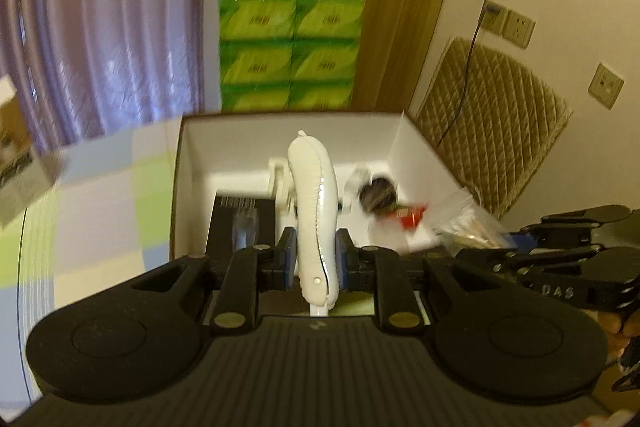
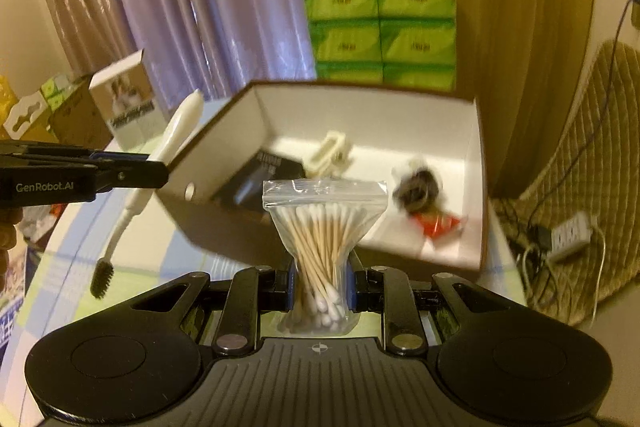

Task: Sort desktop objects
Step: 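Carry the toothbrush and cotton swab bag over the brown box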

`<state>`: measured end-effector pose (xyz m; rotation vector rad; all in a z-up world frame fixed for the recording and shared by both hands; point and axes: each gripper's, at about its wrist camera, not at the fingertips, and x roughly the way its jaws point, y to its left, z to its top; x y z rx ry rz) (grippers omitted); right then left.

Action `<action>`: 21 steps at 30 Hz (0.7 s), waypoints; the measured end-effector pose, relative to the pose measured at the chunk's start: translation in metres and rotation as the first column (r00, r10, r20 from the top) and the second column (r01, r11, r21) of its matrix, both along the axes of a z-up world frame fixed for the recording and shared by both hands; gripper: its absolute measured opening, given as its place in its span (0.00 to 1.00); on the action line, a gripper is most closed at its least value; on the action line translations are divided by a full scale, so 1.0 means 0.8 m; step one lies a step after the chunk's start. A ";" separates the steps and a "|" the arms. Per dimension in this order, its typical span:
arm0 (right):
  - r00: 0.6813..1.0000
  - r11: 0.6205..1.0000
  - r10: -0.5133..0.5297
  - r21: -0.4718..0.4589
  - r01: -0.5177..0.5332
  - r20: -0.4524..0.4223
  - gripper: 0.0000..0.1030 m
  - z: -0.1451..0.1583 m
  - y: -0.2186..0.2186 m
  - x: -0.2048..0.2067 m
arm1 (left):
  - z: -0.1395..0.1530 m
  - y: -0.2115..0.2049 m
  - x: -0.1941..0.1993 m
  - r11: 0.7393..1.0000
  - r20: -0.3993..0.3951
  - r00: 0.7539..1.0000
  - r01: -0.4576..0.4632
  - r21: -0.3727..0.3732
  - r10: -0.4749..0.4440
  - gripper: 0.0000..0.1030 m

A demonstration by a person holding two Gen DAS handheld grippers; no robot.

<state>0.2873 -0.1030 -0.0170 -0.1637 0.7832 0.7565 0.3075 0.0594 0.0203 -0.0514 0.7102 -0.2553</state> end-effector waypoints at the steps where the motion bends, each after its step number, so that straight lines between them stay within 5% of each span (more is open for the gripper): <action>1: 1.000 1.000 -0.002 -0.003 0.003 0.013 0.20 0.004 0.003 0.007 | 0.005 -0.003 0.010 1.000 0.012 1.000 0.004 0.002 -0.004 0.16; 11: 0.999 0.999 -0.011 -0.036 0.013 0.048 0.20 0.003 0.036 0.073 | 0.018 -0.030 0.106 0.998 0.030 0.998 0.063 0.026 -0.064 0.16; 21: 0.998 0.994 -0.068 -0.087 0.069 0.011 0.20 -0.022 0.051 0.144 | -0.022 -0.052 0.189 0.989 -0.061 0.992 0.117 0.090 -0.111 0.16</action>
